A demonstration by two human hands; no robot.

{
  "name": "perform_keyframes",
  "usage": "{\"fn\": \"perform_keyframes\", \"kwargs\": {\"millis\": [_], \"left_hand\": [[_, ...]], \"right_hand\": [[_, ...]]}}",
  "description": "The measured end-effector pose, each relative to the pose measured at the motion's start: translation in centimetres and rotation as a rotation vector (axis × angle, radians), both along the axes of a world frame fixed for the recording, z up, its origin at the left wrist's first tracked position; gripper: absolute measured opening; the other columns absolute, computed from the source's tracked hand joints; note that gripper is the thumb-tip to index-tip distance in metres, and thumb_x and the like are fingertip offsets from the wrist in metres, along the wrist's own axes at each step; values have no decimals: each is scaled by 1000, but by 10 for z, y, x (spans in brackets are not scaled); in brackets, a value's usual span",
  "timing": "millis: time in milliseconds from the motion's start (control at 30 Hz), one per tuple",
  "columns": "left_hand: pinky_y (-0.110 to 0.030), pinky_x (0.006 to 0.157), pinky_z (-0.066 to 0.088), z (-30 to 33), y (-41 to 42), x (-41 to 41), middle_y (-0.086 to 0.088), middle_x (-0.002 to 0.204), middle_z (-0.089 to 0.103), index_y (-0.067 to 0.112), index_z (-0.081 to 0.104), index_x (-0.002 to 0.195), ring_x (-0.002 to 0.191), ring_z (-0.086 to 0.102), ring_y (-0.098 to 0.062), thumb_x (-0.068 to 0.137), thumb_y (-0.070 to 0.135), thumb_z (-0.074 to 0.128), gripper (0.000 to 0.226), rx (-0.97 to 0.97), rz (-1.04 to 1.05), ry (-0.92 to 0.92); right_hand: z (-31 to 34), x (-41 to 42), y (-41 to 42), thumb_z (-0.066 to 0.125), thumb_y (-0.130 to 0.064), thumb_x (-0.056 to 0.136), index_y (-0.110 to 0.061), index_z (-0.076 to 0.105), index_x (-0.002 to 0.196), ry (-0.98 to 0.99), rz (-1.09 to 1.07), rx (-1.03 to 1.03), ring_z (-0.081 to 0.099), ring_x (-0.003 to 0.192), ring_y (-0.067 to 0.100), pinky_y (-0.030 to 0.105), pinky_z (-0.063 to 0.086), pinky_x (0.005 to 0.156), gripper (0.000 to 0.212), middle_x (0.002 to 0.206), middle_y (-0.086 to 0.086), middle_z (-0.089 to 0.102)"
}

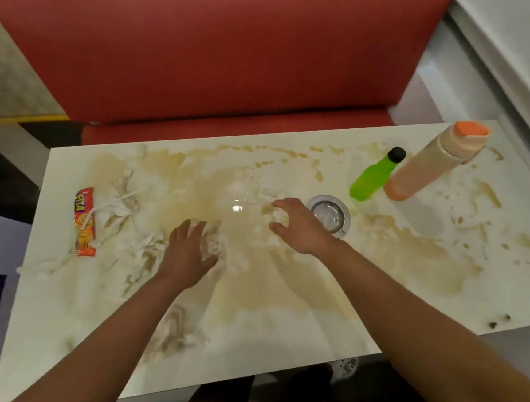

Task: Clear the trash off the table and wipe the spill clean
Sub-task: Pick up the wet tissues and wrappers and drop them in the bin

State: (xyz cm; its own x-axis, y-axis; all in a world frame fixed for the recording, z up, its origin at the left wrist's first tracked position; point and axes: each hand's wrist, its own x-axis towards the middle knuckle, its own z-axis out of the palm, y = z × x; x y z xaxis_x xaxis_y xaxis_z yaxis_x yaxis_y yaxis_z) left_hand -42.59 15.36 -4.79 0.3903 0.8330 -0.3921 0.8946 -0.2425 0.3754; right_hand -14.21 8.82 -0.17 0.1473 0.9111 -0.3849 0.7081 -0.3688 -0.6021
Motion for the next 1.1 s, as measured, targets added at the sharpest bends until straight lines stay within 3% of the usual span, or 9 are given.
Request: {"fn": "perform_keyframes", "kwargs": {"millis": [67,200,367,500,600,700,900,1100], "left_hand": [[-53,116,31,-9,9,2,-18,163,23,19,24,158,150,18,-39,81,61,72,101,22,-45,42],[-49,107,41,-7,7,17,-15,161,21,24,31,156,146,22,-37,84,49,74,87,36,-69,68],[-48,101,46,-13,5,16,-11,151,39,21,60,137,136,35,-35,91,27,68,48,65,-32,-33],[-50,89,54,-16,7,13,-13,148,40,15,71,119,134,33,-35,91,27,70,30,120,-10,-84],[-49,86,54,-14,10,13,-13,148,42,14,74,112,132,37,-37,94,26,66,23,129,-11,-77],[-45,87,52,-13,16,10,-13,135,53,13,74,117,123,47,-37,96,19,62,24,126,-6,-84],[-31,68,37,-8,27,6,-14,98,63,10,75,100,88,64,-35,92,9,63,15,91,-10,-108],[-21,82,42,19,12,22,-4,110,74,11,77,111,102,68,-21,90,12,72,22,-76,97,-295]], "right_hand": [[-13,-6,24,60,-41,100,-26,39,154,-100,57,-76,34,146,31,40,33,116,60,163,8,25],[-31,-7,54,55,-39,103,-30,38,156,-270,145,-153,20,151,36,48,33,117,56,169,10,6],[-47,-12,62,50,-28,103,-28,60,136,-503,245,-63,45,126,34,43,40,102,34,150,8,40],[-58,-18,57,52,-12,100,-22,70,121,-583,262,35,53,107,27,36,38,85,29,124,5,54],[-58,-17,52,50,-7,100,-22,71,121,-524,208,59,55,104,28,35,35,82,33,121,5,57],[-46,-17,47,52,-13,102,-22,70,125,-403,105,124,59,106,30,38,43,88,30,121,7,61],[-2,-22,22,64,-24,99,-16,65,133,-83,-163,216,62,105,21,31,45,88,35,118,6,66],[29,-36,-32,76,-22,91,-20,78,110,259,-347,259,63,88,-3,17,48,82,19,96,-17,70]]}}
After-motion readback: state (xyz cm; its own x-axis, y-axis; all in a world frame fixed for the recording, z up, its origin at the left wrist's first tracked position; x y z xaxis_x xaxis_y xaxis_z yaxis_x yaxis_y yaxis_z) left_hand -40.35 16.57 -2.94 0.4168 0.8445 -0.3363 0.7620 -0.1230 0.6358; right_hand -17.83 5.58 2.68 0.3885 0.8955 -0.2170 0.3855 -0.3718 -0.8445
